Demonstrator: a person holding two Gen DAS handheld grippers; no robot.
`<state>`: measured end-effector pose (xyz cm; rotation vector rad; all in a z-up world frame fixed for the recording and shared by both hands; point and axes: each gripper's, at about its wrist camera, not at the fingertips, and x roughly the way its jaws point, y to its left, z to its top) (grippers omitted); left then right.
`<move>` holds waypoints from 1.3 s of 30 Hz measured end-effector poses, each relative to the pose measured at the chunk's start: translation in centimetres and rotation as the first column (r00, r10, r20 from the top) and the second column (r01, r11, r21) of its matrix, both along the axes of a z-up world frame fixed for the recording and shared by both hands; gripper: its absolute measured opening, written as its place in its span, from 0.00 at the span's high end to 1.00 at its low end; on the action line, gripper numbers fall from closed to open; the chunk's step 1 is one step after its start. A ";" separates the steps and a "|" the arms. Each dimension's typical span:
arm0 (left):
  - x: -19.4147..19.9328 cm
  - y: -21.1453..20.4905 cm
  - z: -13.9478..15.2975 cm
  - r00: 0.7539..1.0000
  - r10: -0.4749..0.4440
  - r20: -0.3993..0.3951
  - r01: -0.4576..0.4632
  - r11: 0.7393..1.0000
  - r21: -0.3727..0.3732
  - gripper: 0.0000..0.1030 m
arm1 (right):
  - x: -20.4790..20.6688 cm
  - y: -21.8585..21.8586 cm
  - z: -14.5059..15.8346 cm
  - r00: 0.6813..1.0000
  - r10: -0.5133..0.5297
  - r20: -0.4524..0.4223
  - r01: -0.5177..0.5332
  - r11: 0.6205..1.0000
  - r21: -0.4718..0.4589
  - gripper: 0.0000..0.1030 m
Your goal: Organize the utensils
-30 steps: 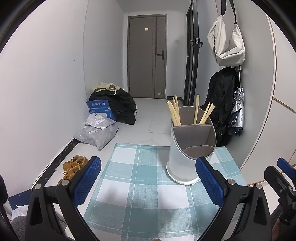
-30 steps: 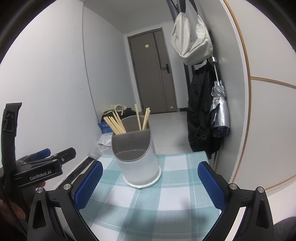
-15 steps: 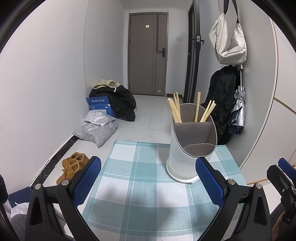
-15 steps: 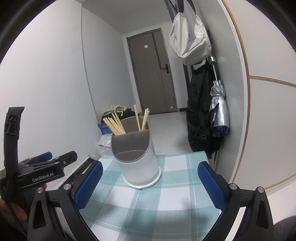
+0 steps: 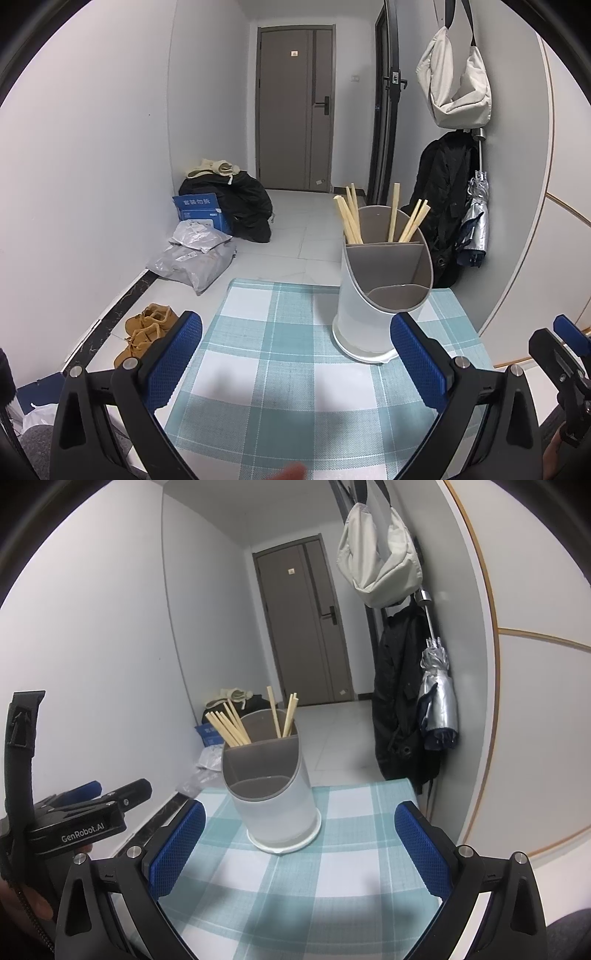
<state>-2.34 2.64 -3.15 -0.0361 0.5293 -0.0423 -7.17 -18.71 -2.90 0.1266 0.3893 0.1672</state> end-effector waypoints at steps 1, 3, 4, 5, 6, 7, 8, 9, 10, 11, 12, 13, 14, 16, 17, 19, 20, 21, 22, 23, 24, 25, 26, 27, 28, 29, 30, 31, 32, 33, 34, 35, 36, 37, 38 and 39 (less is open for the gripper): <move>0.0 -0.1 0.0 1.000 0.001 0.002 -0.001 1.000 0.005 0.03 | 0.0 0.0 0.0 1.000 0.000 0.001 0.000 1.000 0.000 0.00; -0.1 -0.2 0.0 1.000 0.003 0.007 -0.003 1.000 0.012 0.03 | 0.0 0.1 0.0 1.000 -0.001 0.002 0.001 1.000 -0.001 0.00; -0.1 -0.2 0.0 1.000 0.005 0.007 -0.005 1.000 0.014 0.03 | 0.0 0.1 -0.1 1.000 -0.002 0.002 0.002 1.000 -0.003 0.00; -0.1 -0.2 0.0 1.000 0.004 0.005 -0.004 1.000 0.013 0.03 | 0.0 0.1 -0.1 1.000 -0.002 0.001 0.002 1.000 -0.002 0.00; -0.2 -0.2 0.0 1.000 0.004 0.003 -0.004 1.000 0.013 0.03 | 0.0 0.1 -0.1 1.000 -0.001 -0.002 0.001 1.000 -0.002 0.00; -0.1 -0.2 0.0 1.000 0.009 0.003 -0.009 1.000 0.014 0.03 | 0.0 0.1 -0.1 1.000 -0.001 -0.003 0.001 1.000 -0.002 0.00; -0.2 -0.1 0.0 1.000 0.013 0.004 -0.013 1.000 0.014 0.03 | 0.0 0.1 -0.2 1.000 -0.002 -0.004 0.002 1.000 -0.002 0.00; -0.2 -0.1 0.0 1.000 0.019 0.006 -0.019 1.000 0.014 0.03 | 0.0 0.1 -0.2 1.000 -0.004 -0.003 0.004 1.000 -0.002 0.00; -0.2 0.0 0.0 1.000 0.024 0.009 -0.024 1.000 0.011 0.03 | 0.0 0.1 -0.2 1.000 -0.005 -0.003 0.005 1.000 -0.001 0.00; -0.2 0.1 0.0 1.000 0.025 0.009 -0.025 1.000 0.007 0.03 | 0.0 0.1 -0.2 1.000 -0.005 -0.003 0.005 1.000 -0.001 0.00; -0.2 0.2 0.0 1.000 0.021 0.004 -0.021 1.000 0.001 0.03 | 0.0 0.1 -0.2 1.000 -0.006 -0.003 0.006 1.000 0.000 0.00; -0.1 0.3 0.0 1.000 0.012 -0.005 -0.012 1.000 -0.007 0.03 | -0.1 0.1 -0.2 1.000 -0.007 -0.003 0.007 1.000 0.001 0.00; -0.1 0.3 -0.1 1.000 0.011 -0.009 -0.011 1.000 -0.010 0.03 | -0.1 0.1 -0.2 1.000 -0.008 -0.003 0.008 1.000 0.001 0.00; -0.1 0.3 -0.1 1.000 0.011 -0.011 -0.012 1.000 -0.012 0.03 | -0.1 0.1 -0.2 1.000 -0.007 -0.003 0.007 1.000 0.001 0.00; -0.1 0.3 -0.1 1.000 0.013 -0.010 -0.013 1.000 -0.011 0.03 | -0.1 0.0 -0.1 1.000 -0.006 -0.001 0.006 1.000 0.002 0.00; -0.1 0.3 -0.1 1.000 0.016 -0.006 -0.016 1.000 -0.010 0.03 | -0.1 0.0 -0.1 1.000 -0.006 0.006 0.006 1.000 0.001 0.00; -0.1 0.3 -0.1 1.000 0.016 -0.005 -0.016 1.000 -0.008 0.03 | -0.1 0.0 -0.1 1.000 -0.009 0.009 0.009 1.000 -0.001 0.00; -0.2 0.2 -0.2 1.000 0.016 -0.004 -0.016 1.000 -0.007 0.03 | -0.2 0.0 -0.1 1.000 -0.010 0.009 0.010 1.000 -0.002 0.00; -0.2 0.2 -0.1 1.000 0.015 -0.003 -0.015 1.000 -0.006 0.03 | -0.1 0.0 -0.1 1.000 -0.011 0.008 0.011 1.000 0.000 0.00; -0.3 0.2 -0.1 1.000 0.014 -0.001 -0.014 1.000 -0.004 0.03 | -0.1 0.0 -0.2 1.000 -0.010 0.008 0.010 1.000 0.001 0.00; -0.3 0.2 -0.1 1.000 0.012 0.001 -0.012 1.000 -0.003 0.03 | -0.1 0.1 -0.2 1.000 -0.009 0.007 0.009 1.000 -0.001 0.00; -0.3 0.1 -0.1 1.000 0.010 0.002 -0.010 1.000 0.000 0.03 | -0.1 0.1 -0.2 1.000 -0.009 0.007 0.009 1.000 -0.005 0.00; -0.4 0.1 -0.1 1.000 0.010 0.003 -0.010 1.000 0.002 0.03 | -0.1 0.2 -0.2 1.000 -0.008 0.007 0.008 1.000 -0.007 0.00; -0.4 0.1 -0.1 1.000 0.009 0.003 -0.009 1.000 0.004 0.03 | -0.2 0.2 -0.2 1.000 -0.007 0.009 0.007 1.000 -0.008 0.00; -0.4 0.1 -0.1 1.000 0.008 0.003 -0.008 1.000 0.005 0.03 | -0.2 0.2 -0.2 1.000 -0.007 0.011 0.007 1.000 -0.009 0.00; -0.4 0.0 0.0 1.000 0.010 0.005 -0.010 1.000 0.008 0.03 | -0.2 0.3 -0.2 1.000 -0.006 0.011 0.006 1.000 -0.010 0.00; -0.5 0.0 0.0 1.000 0.013 0.010 -0.013 1.000 0.013 0.03 | -0.2 0.2 -0.2 1.000 -0.006 0.012 0.006 1.000 -0.011 0.00; -0.6 -0.1 0.0 1.000 0.009 0.016 -0.009 1.000 0.016 0.03 | -0.2 0.2 -0.2 1.000 -0.007 0.012 0.007 1.000 -0.011 0.00; -0.7 -0.1 0.1 1.000 0.005 0.018 -0.006 1.000 0.017 0.03 | -0.2 0.2 -0.2 1.000 -0.008 0.011 0.008 1.000 -0.009 0.00; -0.8 -0.2 0.1 1.000 0.004 0.021 -0.004 1.000 0.020 0.03 | -0.2 0.2 -0.1 1.000 -0.007 0.009 0.007 1.000 -0.004 0.00; -0.8 -0.3 0.1 1.000 0.002 0.025 -0.003 1.000 0.022 0.03 | -0.2 0.2 -0.1 1.000 -0.007 0.009 0.007 1.000 -0.004 0.00; -0.8 -0.3 0.1 1.000 0.000 0.025 -0.001 1.000 0.022 0.03 | -0.3 0.3 0.0 1.000 -0.006 0.012 0.006 1.000 -0.004 0.00; -0.8 -0.3 0.1 1.000 0.000 0.024 -0.001 1.000 0.024 0.03 | -0.3 0.3 0.0 1.000 -0.006 0.015 0.006 1.000 -0.006 0.00; -0.8 -0.4 0.1 1.000 -0.001 0.023 0.000 1.000 0.025 0.03 | -0.4 0.3 0.0 1.000 -0.005 0.019 0.006 1.000 -0.012 0.00; -0.8 -0.3 0.0 1.000 -0.002 0.022 0.001 1.000 0.027 0.03 | -0.3 0.3 -0.1 1.000 -0.005 0.016 0.006 1.000 -0.014 0.00; -0.8 -0.4 0.0 1.000 -0.003 0.020 0.002 1.000 0.029 0.03 | -0.3 0.3 -0.1 1.000 -0.006 0.014 0.006 1.000 -0.014 0.00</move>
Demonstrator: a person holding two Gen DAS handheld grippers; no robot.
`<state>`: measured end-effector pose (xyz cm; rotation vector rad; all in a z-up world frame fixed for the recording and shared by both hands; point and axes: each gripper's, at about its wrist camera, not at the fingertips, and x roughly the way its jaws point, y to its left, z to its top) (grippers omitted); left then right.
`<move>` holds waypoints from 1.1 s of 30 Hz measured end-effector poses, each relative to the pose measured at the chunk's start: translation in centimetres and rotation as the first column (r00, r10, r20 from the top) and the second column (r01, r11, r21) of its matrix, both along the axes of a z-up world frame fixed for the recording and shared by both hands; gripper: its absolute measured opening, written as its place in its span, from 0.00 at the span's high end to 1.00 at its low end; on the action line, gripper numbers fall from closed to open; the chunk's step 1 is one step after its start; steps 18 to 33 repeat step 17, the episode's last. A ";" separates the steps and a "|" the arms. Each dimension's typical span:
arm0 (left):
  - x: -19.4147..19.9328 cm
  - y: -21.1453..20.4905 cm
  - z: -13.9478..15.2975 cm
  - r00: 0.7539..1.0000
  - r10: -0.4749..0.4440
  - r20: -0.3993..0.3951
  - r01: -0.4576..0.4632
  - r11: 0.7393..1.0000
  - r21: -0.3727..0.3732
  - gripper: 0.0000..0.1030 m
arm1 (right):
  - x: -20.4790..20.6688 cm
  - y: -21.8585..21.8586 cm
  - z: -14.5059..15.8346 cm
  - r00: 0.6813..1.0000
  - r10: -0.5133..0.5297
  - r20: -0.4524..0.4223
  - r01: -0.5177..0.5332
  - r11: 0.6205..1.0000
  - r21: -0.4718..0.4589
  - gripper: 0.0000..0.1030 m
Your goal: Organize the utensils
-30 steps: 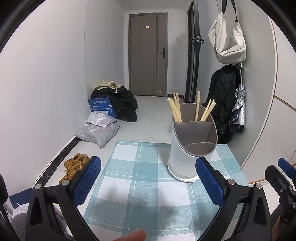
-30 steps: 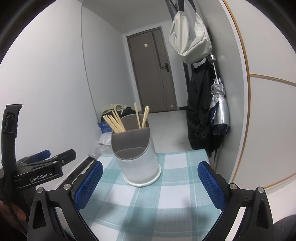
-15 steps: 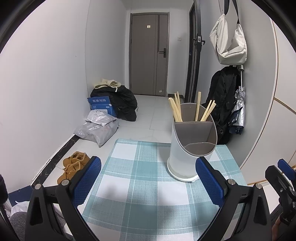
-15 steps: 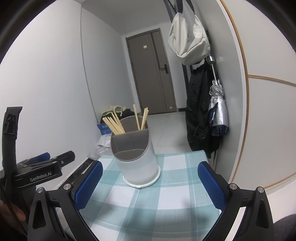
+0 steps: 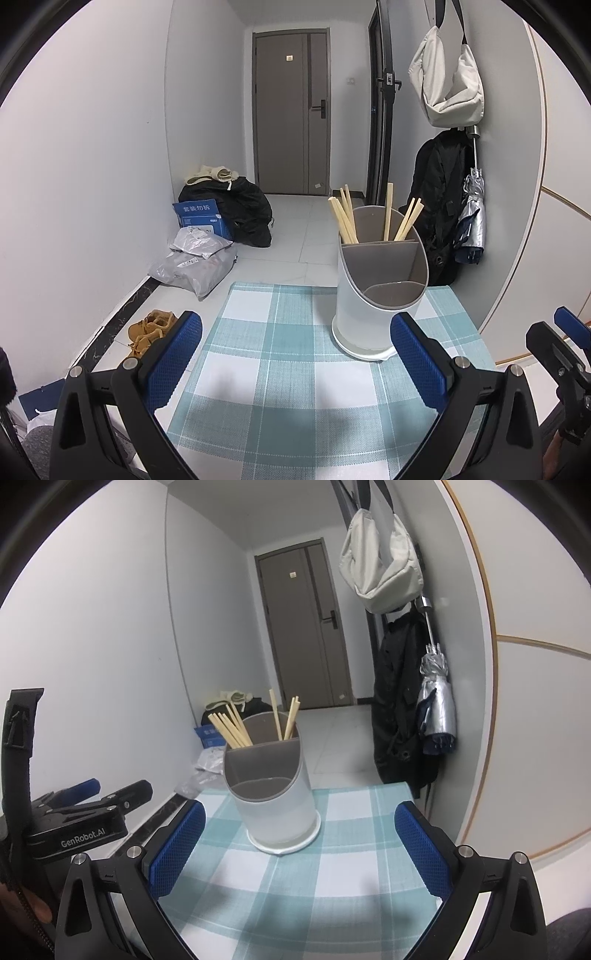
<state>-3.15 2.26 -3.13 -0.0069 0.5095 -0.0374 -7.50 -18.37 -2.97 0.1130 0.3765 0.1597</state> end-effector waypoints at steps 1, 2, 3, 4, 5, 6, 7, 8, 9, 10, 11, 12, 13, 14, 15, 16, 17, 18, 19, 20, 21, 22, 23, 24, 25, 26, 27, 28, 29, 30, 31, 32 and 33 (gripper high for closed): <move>0.0 0.0 0.0 1.000 -0.001 0.000 0.001 1.000 0.000 0.03 | 0.0 0.0 0.0 1.000 -0.001 -0.003 0.001 1.000 0.003 0.00; -0.1 0.0 0.0 1.000 -0.001 0.001 0.001 1.000 0.001 0.03 | 0.0 0.0 0.0 1.000 -0.003 -0.003 0.003 1.000 0.004 0.00; -0.1 0.0 0.0 1.000 0.000 0.002 0.000 1.000 0.002 0.03 | 0.0 0.0 0.0 1.000 -0.003 -0.001 0.003 1.000 0.004 0.00; -0.1 0.0 0.0 1.000 -0.001 0.001 0.001 1.000 0.002 0.03 | 0.0 0.0 0.0 1.000 -0.003 0.001 0.003 1.000 0.003 0.00; -0.1 0.0 0.0 1.000 -0.002 0.000 0.002 1.000 0.000 0.03 | -0.1 0.0 0.0 1.000 -0.003 0.001 0.003 1.000 0.001 0.00; -0.1 0.0 0.0 1.000 0.000 0.000 0.000 1.000 0.001 0.03 | -0.1 0.0 0.0 1.000 -0.003 0.000 0.003 1.000 0.000 0.00; -0.1 0.0 0.0 1.000 0.001 0.001 -0.001 1.000 0.002 0.03 | -0.1 0.0 0.0 1.000 -0.003 -0.002 0.003 1.000 0.001 0.00; -0.1 0.0 0.0 1.000 0.002 0.001 -0.002 1.000 0.002 0.03 | 0.0 0.0 -0.1 1.000 -0.003 -0.002 0.003 1.000 0.001 0.00; -0.2 0.0 -0.1 1.000 0.003 0.001 -0.003 1.000 0.002 0.03 | 0.0 0.0 0.0 1.000 -0.003 -0.002 0.003 1.000 0.000 0.00; -0.2 0.1 -0.1 1.000 0.004 0.001 -0.004 1.000 0.001 0.03 | 0.0 0.0 -0.1 1.000 -0.003 -0.003 0.003 1.000 0.000 0.00; -0.1 0.1 -0.1 1.000 0.004 -0.002 -0.004 1.000 -0.002 0.03 | 0.0 0.0 -0.1 1.000 -0.003 -0.004 0.003 1.000 -0.001 0.00; -0.1 0.1 -0.1 1.000 0.002 -0.009 -0.002 1.000 -0.006 0.03 | 0.0 0.0 -0.1 1.000 -0.003 -0.005 0.003 1.000 0.000 0.00; 0.0 0.2 -0.2 1.000 -0.008 -0.021 0.008 1.000 -0.013 0.03 | 0.0 0.0 -0.1 1.000 -0.003 -0.006 0.003 1.000 0.001 0.00; 0.0 0.1 -0.3 0.999 -0.016 -0.031 0.016 1.000 -0.019 0.03 | 0.0 0.0 -0.1 1.000 -0.004 -0.007 0.004 1.000 0.001 0.00; 0.1 0.1 -0.3 0.999 -0.020 -0.039 0.020 1.000 -0.024 0.03 | 0.1 0.0 -0.1 1.000 -0.004 -0.008 0.004 1.000 0.001 0.00; 0.1 0.1 -0.4 0.999 -0.017 -0.040 0.017 1.000 -0.022 0.03 | 0.1 0.0 -0.2 1.000 -0.004 -0.009 0.004 1.000 0.001 0.00; 0.0 0.0 -0.5 0.999 -0.017 -0.038 0.016 1.000 -0.019 0.03 | 0.2 0.0 -0.2 1.000 -0.004 -0.011 0.004 1.000 0.000 0.00; 0.0 0.0 -0.5 0.999 -0.017 -0.038 0.016 1.000 -0.019 0.03 | 0.2 0.0 -0.2 1.000 -0.004 -0.011 0.004 1.000 0.000 0.00; 0.0 0.0 -0.5 0.999 -0.017 -0.038 0.016 1.000 -0.019 0.03 | 0.2 0.0 -0.2 1.000 -0.004 -0.011 0.004 1.000 0.000 0.00; 0.0 0.0 -0.5 0.999 -0.017 -0.038 0.016 1.000 -0.019 0.03 | 0.2 0.0 -0.2 1.000 -0.004 -0.011 0.004 1.000 0.000 0.00; 0.0 0.0 -0.5 0.999 -0.017 -0.038 0.016 1.000 -0.019 0.03 | 0.2 0.0 -0.2 1.000 -0.004 -0.011 0.004 1.000 0.000 0.00; 0.0 0.0 -0.5 0.999 -0.017 -0.038 0.016 1.000 -0.019 0.03 | 0.2 0.0 -0.2 1.000 -0.004 -0.011 0.004 1.000 0.000 0.00; 0.0 0.0 -0.5 0.999 -0.017 -0.038 0.016 1.000 -0.019 0.03 | 0.2 0.0 -0.2 1.000 -0.004 -0.011 0.004 1.000 0.000 0.00; 0.0 0.0 -0.5 0.999 -0.017 -0.038 0.016 1.000 -0.019 0.03 | 0.2 0.0 -0.2 1.000 -0.004 -0.011 0.004 1.000 0.000 0.00; 0.0 0.0 -0.5 0.999 -0.017 -0.038 0.016 1.000 -0.019 0.03 | 0.2 0.0 -0.2 1.000 -0.004 -0.011 0.004 1.000 0.000 0.00; 0.0 0.0 -0.5 0.999 -0.017 -0.038 0.016 1.000 -0.019 0.03 | 0.2 0.0 -0.2 1.000 -0.004 -0.011 0.004 1.000 0.000 0.00; 0.0 0.0 -0.5 0.999 -0.017 -0.038 0.016 1.000 -0.019 0.03 | 0.2 0.0 -0.2 1.000 -0.004 -0.011 0.004 1.000 0.000 0.00; 0.0 0.0 -0.5 0.999 -0.017 -0.038 0.016 1.000 -0.019 0.03 | 0.2 0.0 -0.2 1.000 -0.004 -0.011 0.004 1.000 0.000 0.00; 0.0 0.0 -0.5 0.999 -0.017 -0.038 0.016 1.000 -0.019 0.03 | 0.2 0.0 -0.2 1.000 -0.004 -0.011 0.004 1.000 0.000 0.00; 0.0 0.0 -0.5 0.999 -0.017 -0.038 0.016 1.000 -0.019 0.03 | 0.2 0.0 -0.2 1.000 -0.004 -0.011 0.004 1.000 0.000 0.00; 0.0 0.0 -0.5 0.999 -0.017 -0.038 0.016 1.000 -0.019 0.03 | 0.2 0.0 -0.2 1.000 -0.004 -0.011 0.004 1.000 0.000 0.00; 0.0 0.0 -0.5 0.999 -0.017 -0.038 0.016 1.000 -0.019 0.03 | 0.2 0.0 -0.2 1.000 -0.004 -0.011 0.004 1.000 0.000 0.00; 0.0 0.0 -0.5 0.999 -0.017 -0.038 0.016 1.000 -0.019 0.03 | 0.2 0.0 -0.2 1.000 -0.004 -0.011 0.004 1.000 0.000 0.00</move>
